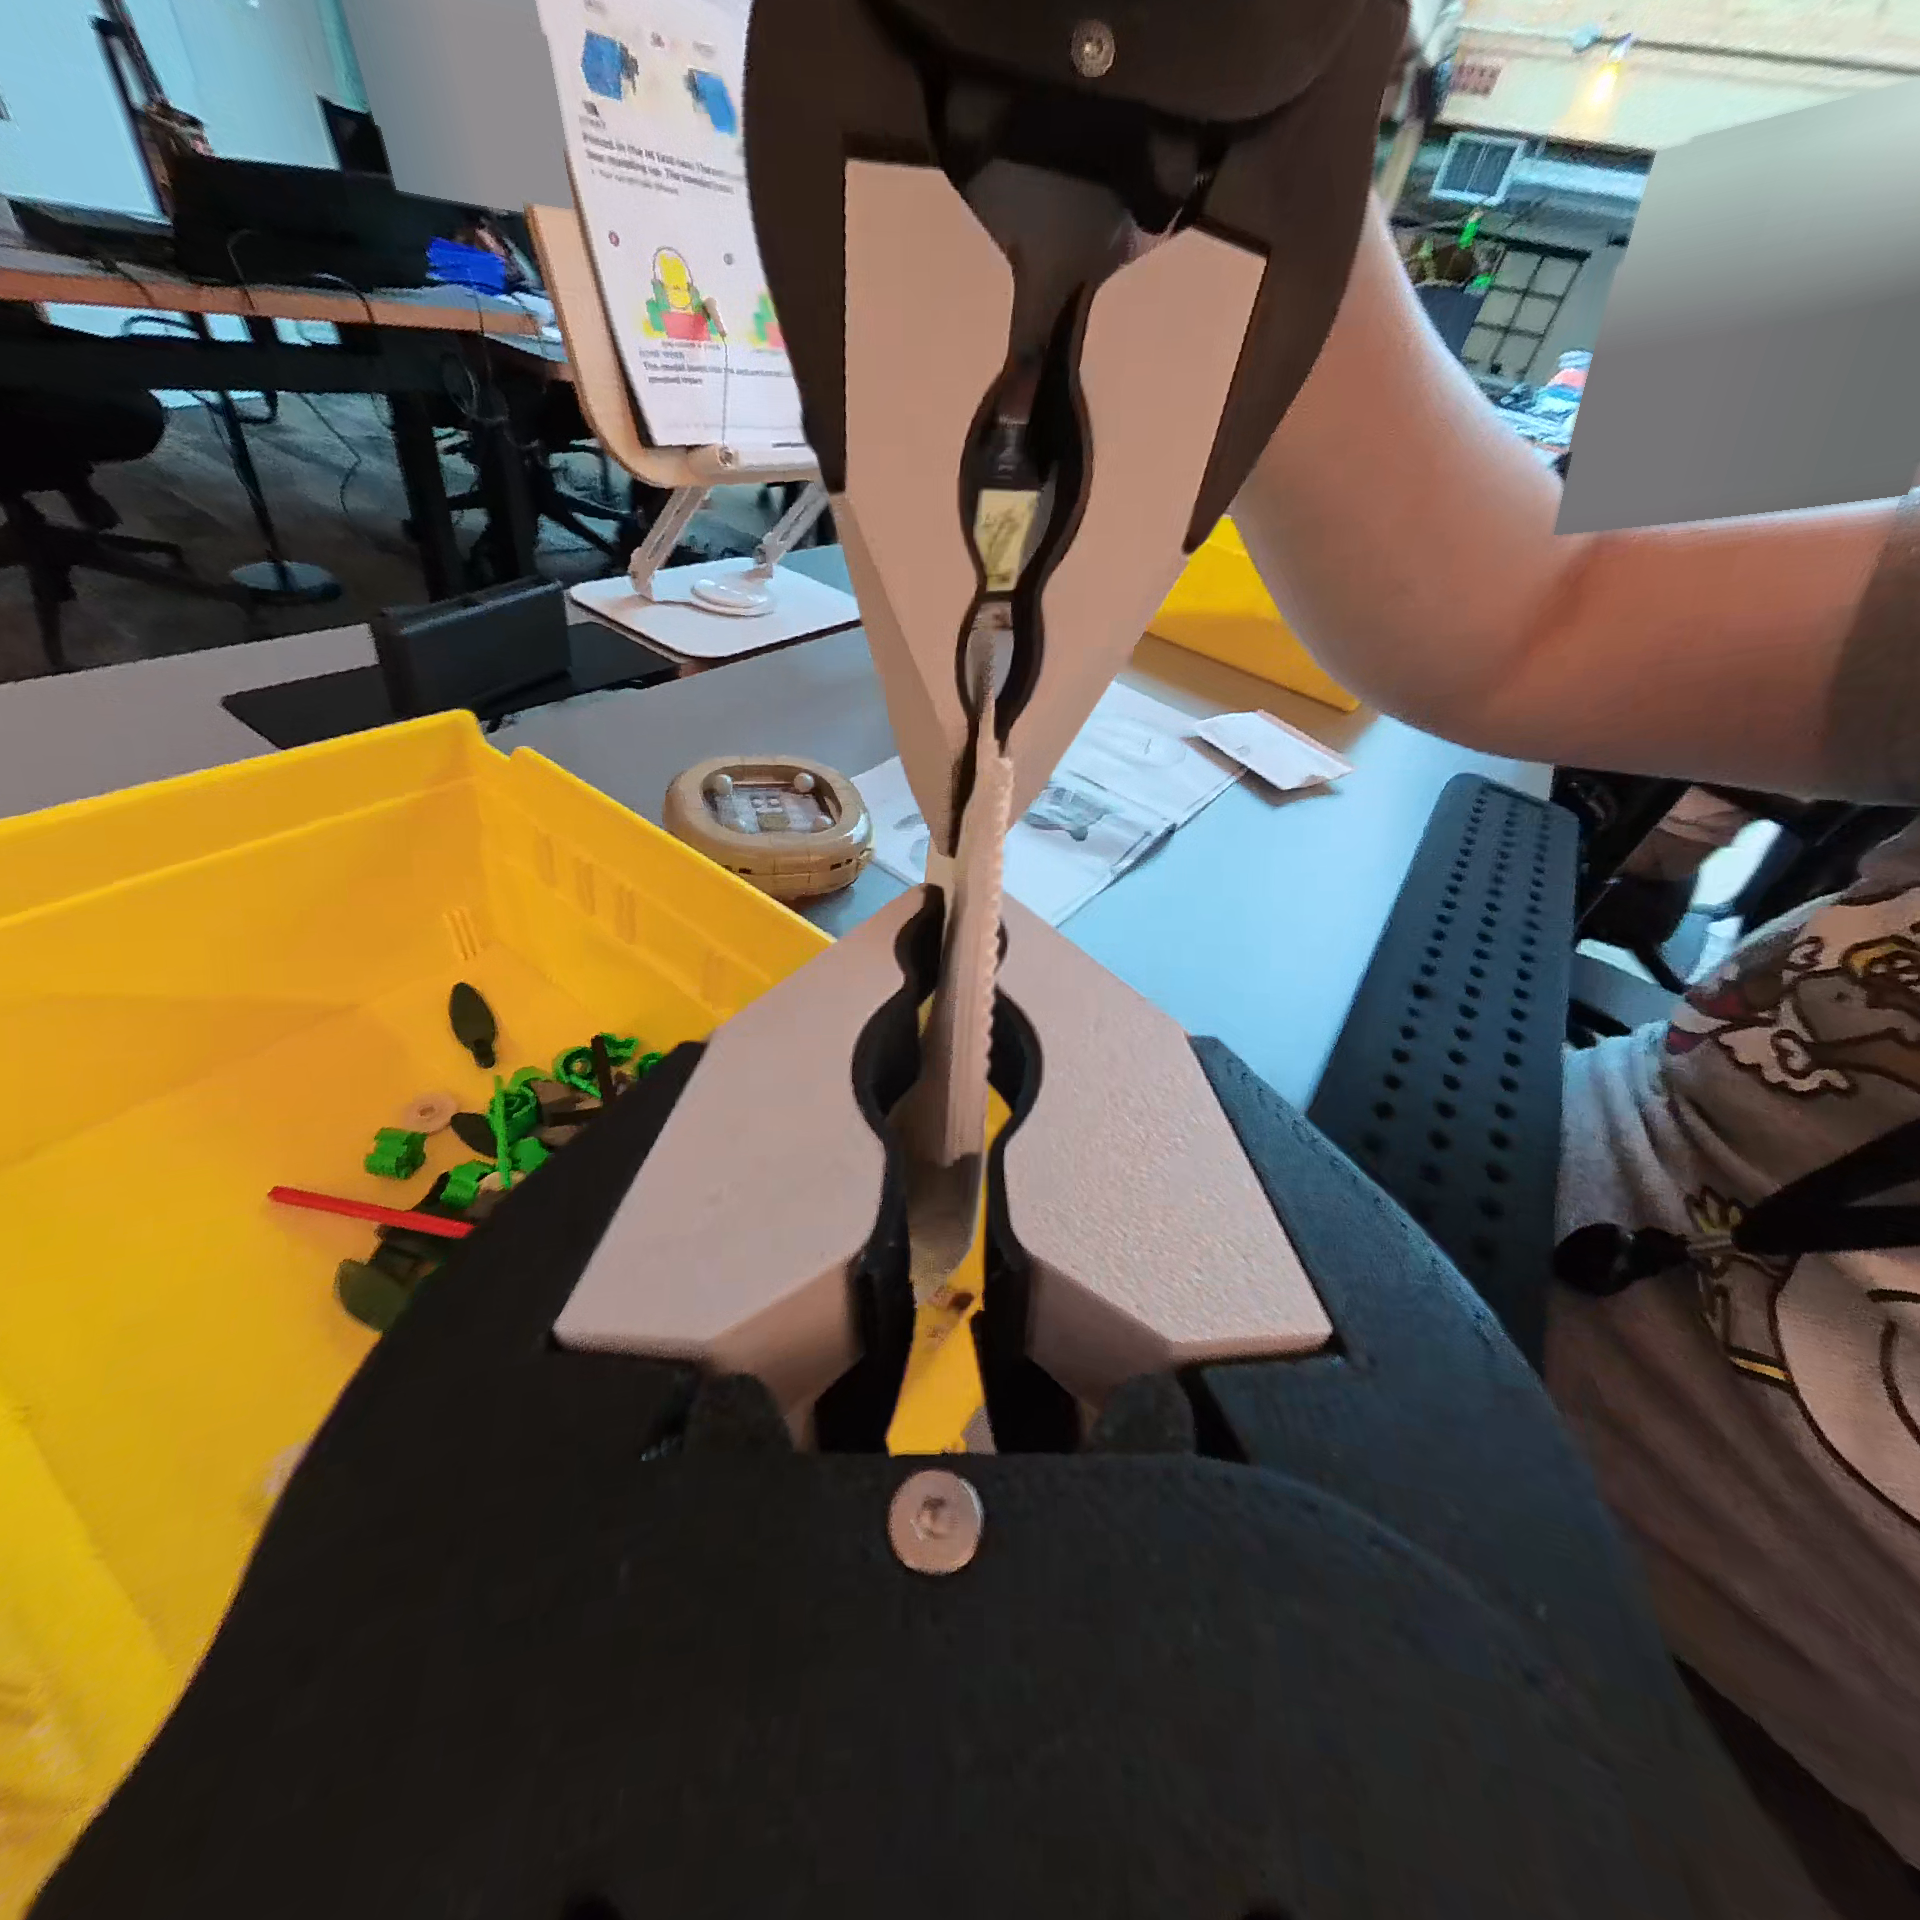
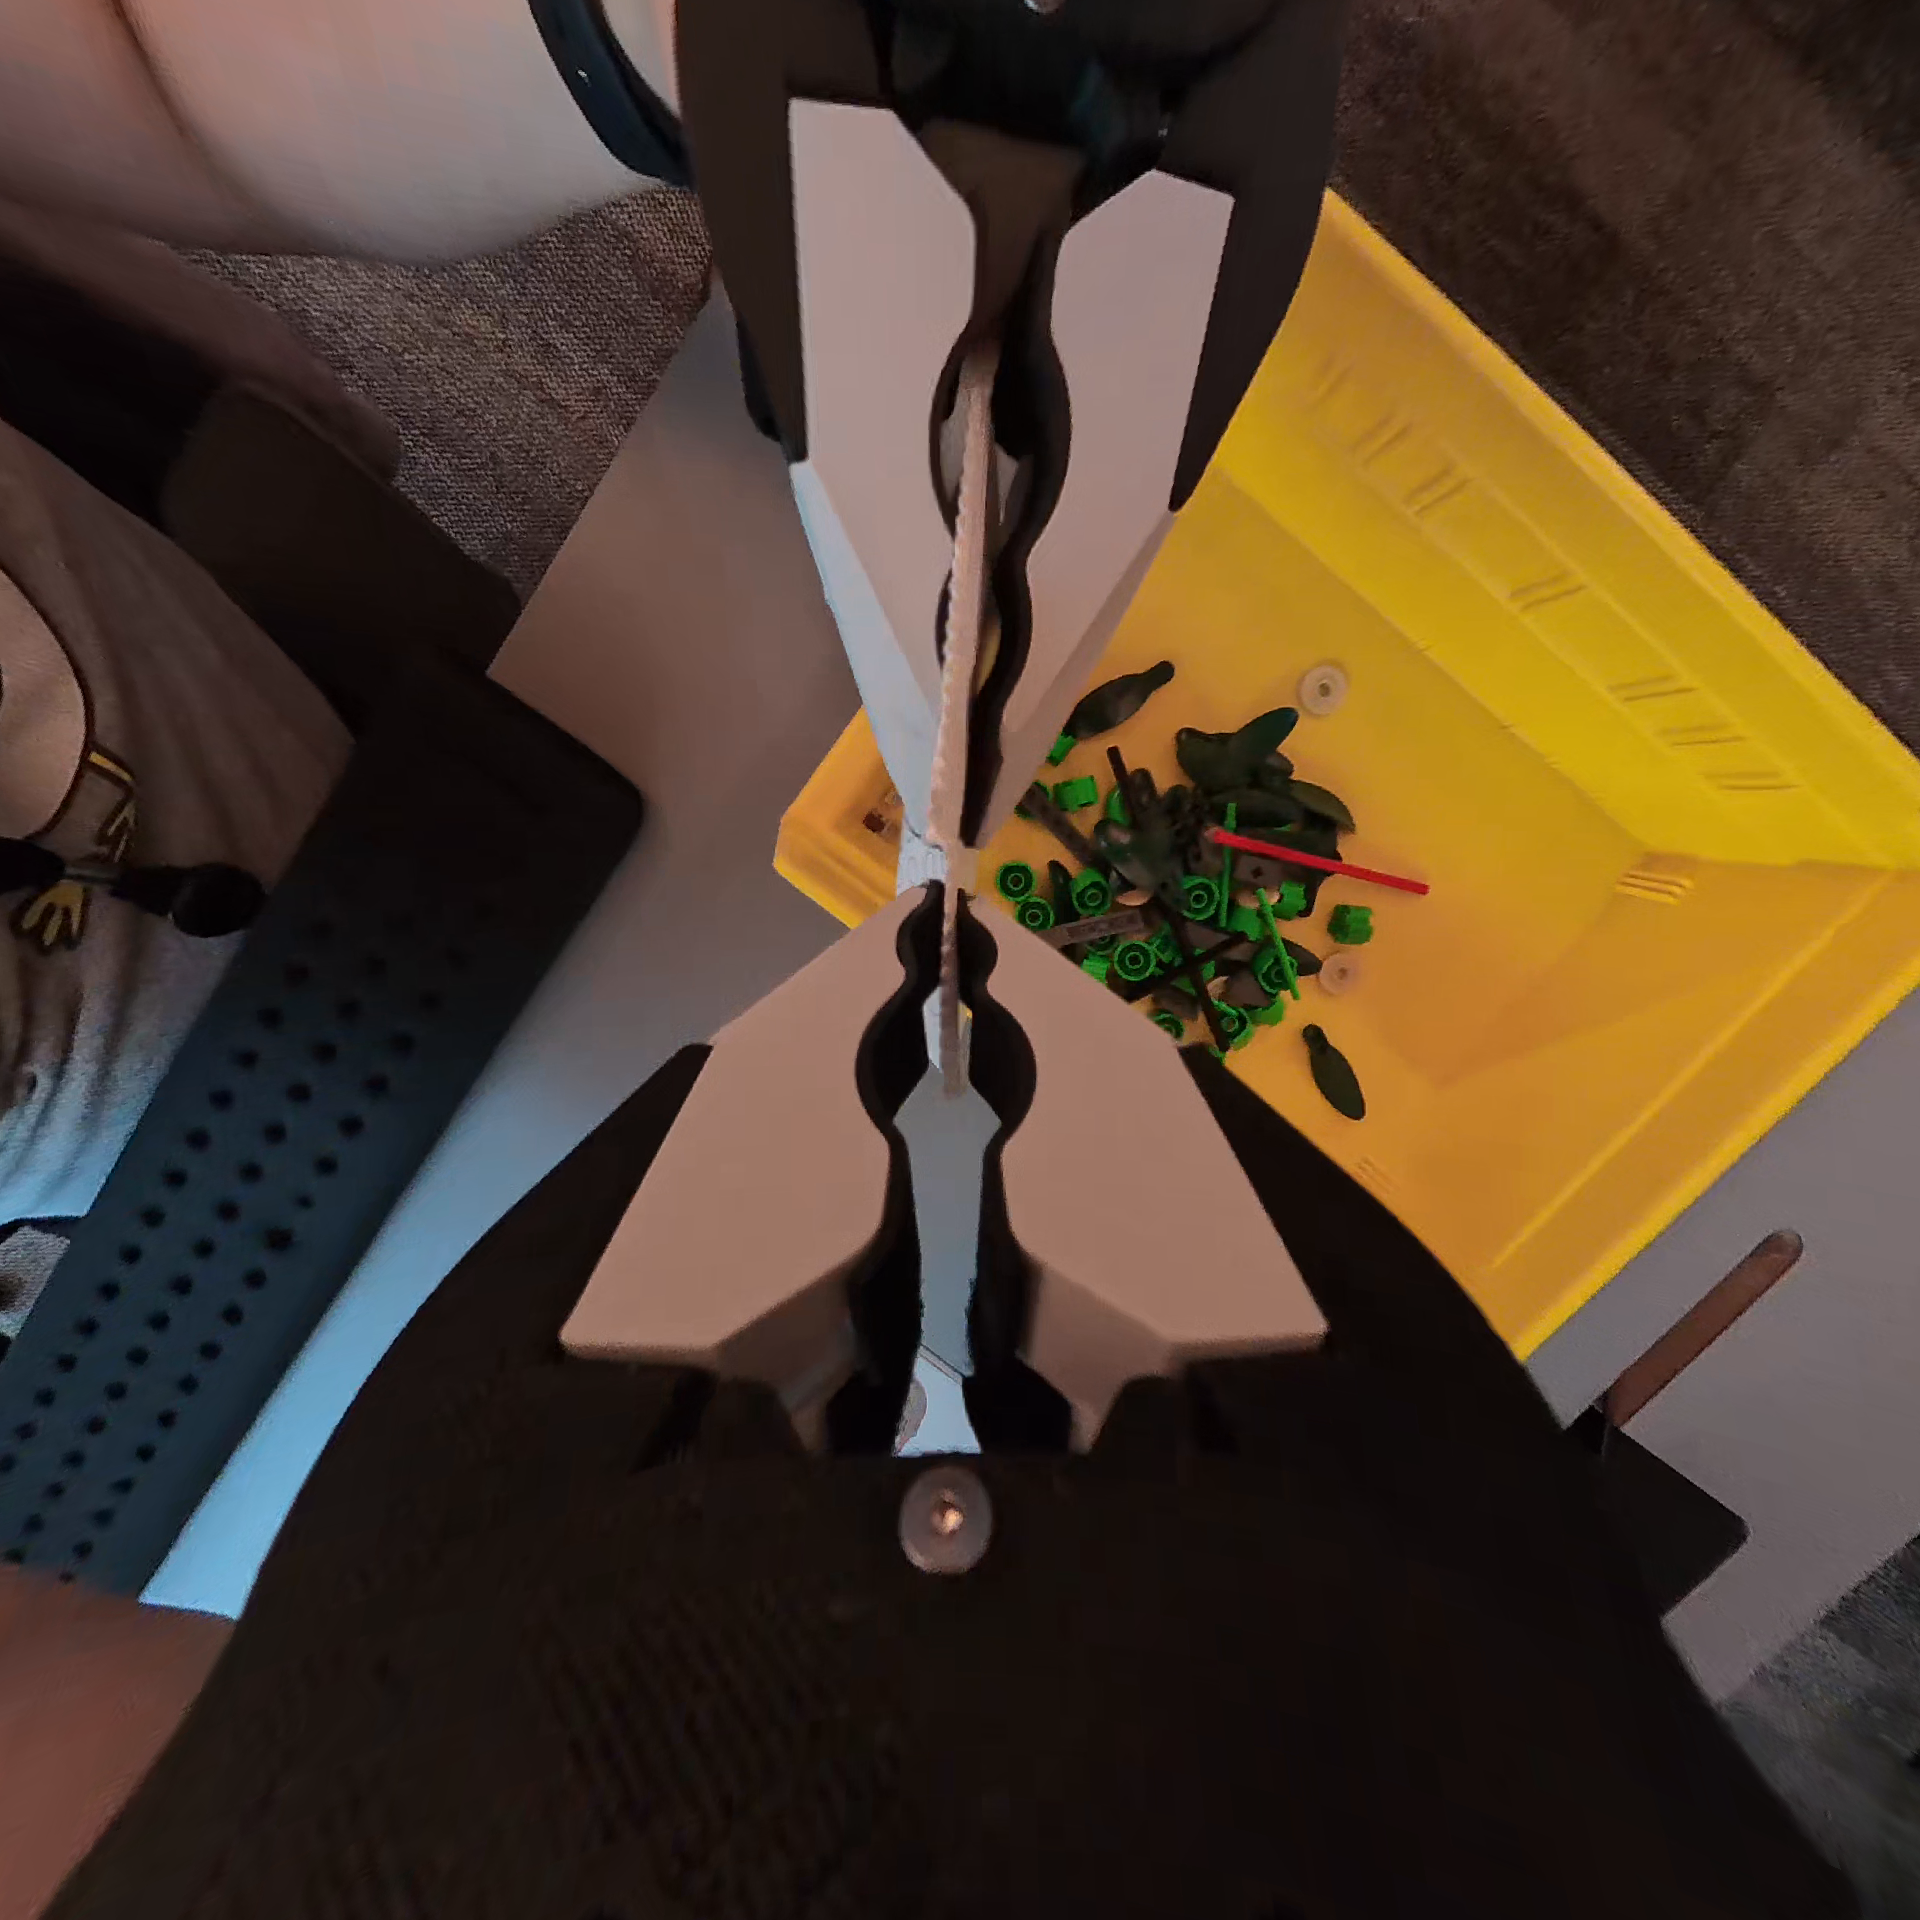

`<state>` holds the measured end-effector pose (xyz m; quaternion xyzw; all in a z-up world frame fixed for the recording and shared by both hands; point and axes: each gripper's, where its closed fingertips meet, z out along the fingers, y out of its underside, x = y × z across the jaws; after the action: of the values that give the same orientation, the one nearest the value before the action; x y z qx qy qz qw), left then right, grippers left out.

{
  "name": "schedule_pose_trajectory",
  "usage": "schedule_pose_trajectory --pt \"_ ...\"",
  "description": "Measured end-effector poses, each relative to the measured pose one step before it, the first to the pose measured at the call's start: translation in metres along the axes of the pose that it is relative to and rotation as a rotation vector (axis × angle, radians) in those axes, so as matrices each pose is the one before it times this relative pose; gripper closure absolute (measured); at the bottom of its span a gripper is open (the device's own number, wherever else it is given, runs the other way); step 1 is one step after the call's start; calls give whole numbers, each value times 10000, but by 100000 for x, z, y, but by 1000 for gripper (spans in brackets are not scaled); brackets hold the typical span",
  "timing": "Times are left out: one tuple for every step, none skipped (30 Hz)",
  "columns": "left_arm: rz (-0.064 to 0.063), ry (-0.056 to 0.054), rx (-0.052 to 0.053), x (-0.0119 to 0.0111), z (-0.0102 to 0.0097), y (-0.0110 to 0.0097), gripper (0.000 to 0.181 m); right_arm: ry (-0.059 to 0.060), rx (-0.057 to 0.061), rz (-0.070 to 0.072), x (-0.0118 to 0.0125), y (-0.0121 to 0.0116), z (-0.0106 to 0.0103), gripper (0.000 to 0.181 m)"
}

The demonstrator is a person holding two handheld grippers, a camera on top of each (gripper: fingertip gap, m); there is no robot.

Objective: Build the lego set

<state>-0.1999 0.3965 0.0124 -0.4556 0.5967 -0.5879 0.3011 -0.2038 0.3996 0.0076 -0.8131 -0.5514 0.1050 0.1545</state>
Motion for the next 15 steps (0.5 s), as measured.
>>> schedule_pose_trajectory --pt "154 -272 125 -236 -30 -180 176 44 -83 42 122 135 30 181" --pt "140 -175 345 -91 -115 -487 174 8 -78 -33 3 143 28 181" --pt "129 -18 186 79 -107 -244 179 33 181 -73 26 -218 -39 181" --pt "9 18 141 69 -77 -199 179 11 128 -13 -7 -130 -82 181" --pt "-28 91 91 134 -39 -124 180 -44 106 10 -94 -101 -65 181" --pt "-20 136 59 164 -5 -36 181 7 61 -7 -41 -31 -25 181" --pt "-49 54 32 16 21 13 181 81 28 -22 56 24 13 181" --pt "-78 72 -33 19 29 64 181 51 36 -42 -23 33 41 181" --pt "-198 39 7 -68 -32 2 181 151 85 -111 92 -28 22 181" --pt "-228 24 87 -140 -117 -103 181 264 176 -229 128 -122 -28 181" --pt "-288 50 233 -158 -198 -272 181 389 304 -309 163 -276 -122 181" --pt "-493 204 329 -12 -240 -363 181 490 391 -360 229 -381 -246 181" --pt "-616 366 321 167 -247 -418 181 443 432 -326 128 -451 -243 181" --pt "-495 334 286 165 -215 -377 181 428 381 -222 116 -430 -216 181" --pt "-255 51 191 -77 -89 -265 181 513 206 -170 282 -213 -119 181"
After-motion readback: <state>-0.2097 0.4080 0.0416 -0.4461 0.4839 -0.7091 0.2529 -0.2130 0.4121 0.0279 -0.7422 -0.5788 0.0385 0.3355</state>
